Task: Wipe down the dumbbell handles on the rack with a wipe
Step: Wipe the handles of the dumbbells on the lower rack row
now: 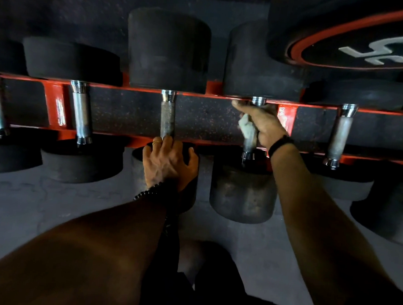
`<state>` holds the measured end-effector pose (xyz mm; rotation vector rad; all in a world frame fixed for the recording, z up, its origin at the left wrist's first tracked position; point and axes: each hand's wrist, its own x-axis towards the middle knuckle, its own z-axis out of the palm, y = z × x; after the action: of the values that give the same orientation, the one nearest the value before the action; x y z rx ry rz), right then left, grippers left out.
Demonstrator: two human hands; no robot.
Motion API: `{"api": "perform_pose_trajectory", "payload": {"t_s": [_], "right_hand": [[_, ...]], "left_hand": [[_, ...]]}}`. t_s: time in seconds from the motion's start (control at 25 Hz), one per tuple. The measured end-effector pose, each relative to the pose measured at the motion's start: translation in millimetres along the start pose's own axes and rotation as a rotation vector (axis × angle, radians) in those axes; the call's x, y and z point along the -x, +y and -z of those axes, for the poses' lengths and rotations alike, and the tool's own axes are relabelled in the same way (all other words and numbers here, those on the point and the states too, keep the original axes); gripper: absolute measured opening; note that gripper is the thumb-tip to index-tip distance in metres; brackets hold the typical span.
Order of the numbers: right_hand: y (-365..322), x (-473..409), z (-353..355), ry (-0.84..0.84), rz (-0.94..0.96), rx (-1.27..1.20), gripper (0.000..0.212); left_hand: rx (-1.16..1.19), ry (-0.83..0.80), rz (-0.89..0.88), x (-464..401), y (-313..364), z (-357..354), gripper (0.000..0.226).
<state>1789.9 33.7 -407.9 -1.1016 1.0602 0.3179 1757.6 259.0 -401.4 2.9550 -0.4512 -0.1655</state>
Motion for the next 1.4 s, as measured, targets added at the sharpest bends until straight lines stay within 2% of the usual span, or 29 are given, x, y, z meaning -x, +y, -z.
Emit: {"api": "perform_pose_trajectory", "payload": {"t_s": [0.08, 0.16, 0.2, 0.28, 0.32, 0.36, 0.48, 0.56, 0.68, 0.76, 0.96, 1.12, 1.16, 1.32, 1.4], "right_hand": [[22.7, -3.1, 0.5, 0.201, 0.139, 0.151, 0.025], [42.7, 7.3, 10.2, 0.286, 0.255, 0.403, 0.024], [47.4, 15.2, 14.9, 0.333, 0.3, 0.582, 0.031], [51.2, 27.7, 21.1, 0.483, 0.414, 0.881, 0.059], [50.1, 30.5, 22.3, 0.537, 0.493, 0.9, 0.065], [45.4, 36.2, 20.8, 0.547, 0.597, 0.85, 0.06], [31.4, 26.2, 23.0, 0.501, 0.838, 0.656, 0.021], [31.5, 28.0, 28.6, 0.458, 0.901, 0.711, 0.011], [55.8, 52.8, 37.7, 0.345, 0.852, 0.885, 0.016], [54.9, 52.0, 38.4, 0.316, 0.839, 0.898, 0.016], [19.8, 24.8, 20.5, 0.555, 0.775, 0.569, 0.012], [67.8, 67.1, 39.1, 0.465, 0.633, 0.742, 0.007], [67.1, 63.9, 41.8, 0.465, 0.604, 0.72, 0.007], [19.1, 17.8, 26.5, 0.598, 0.683, 0.489, 0.016], [32.5, 9.5, 34.3, 0.594, 0.642, 0.573, 0.014]], "left_hand": [[0.002, -0.004, -0.002, -0.3, -1.2, 0.2, 0.034], [-0.003, 0.001, 0.001, 0.1, -1.3, 1.1, 0.033], [-0.004, 0.005, 0.002, 0.0, -0.6, 1.1, 0.033], [-0.003, 0.006, 0.005, -0.3, 0.0, 0.6, 0.032], [-0.003, 0.002, 0.005, -0.3, -0.1, 0.2, 0.032], [-0.003, 0.001, 0.003, 0.0, -0.5, -0.1, 0.032], [0.001, 0.006, 0.001, -0.5, -0.7, 1.0, 0.03], [-0.002, 0.015, 0.007, -0.1, 0.1, 1.5, 0.029], [0.005, 0.006, 0.009, 0.1, 1.1, 2.7, 0.03], [0.001, 0.009, 0.012, -0.4, 0.4, 3.7, 0.031], [0.003, 0.004, 0.019, -0.3, 2.2, 3.2, 0.031], [0.008, 0.018, -0.001, -0.2, -0.2, 2.0, 0.032], [0.007, 0.012, 0.005, -0.2, -0.1, 2.7, 0.032], [0.001, -0.009, 0.016, -0.1, 1.1, 2.4, 0.033], [0.008, -0.003, 0.019, -0.1, 1.2, 2.3, 0.032]]}}
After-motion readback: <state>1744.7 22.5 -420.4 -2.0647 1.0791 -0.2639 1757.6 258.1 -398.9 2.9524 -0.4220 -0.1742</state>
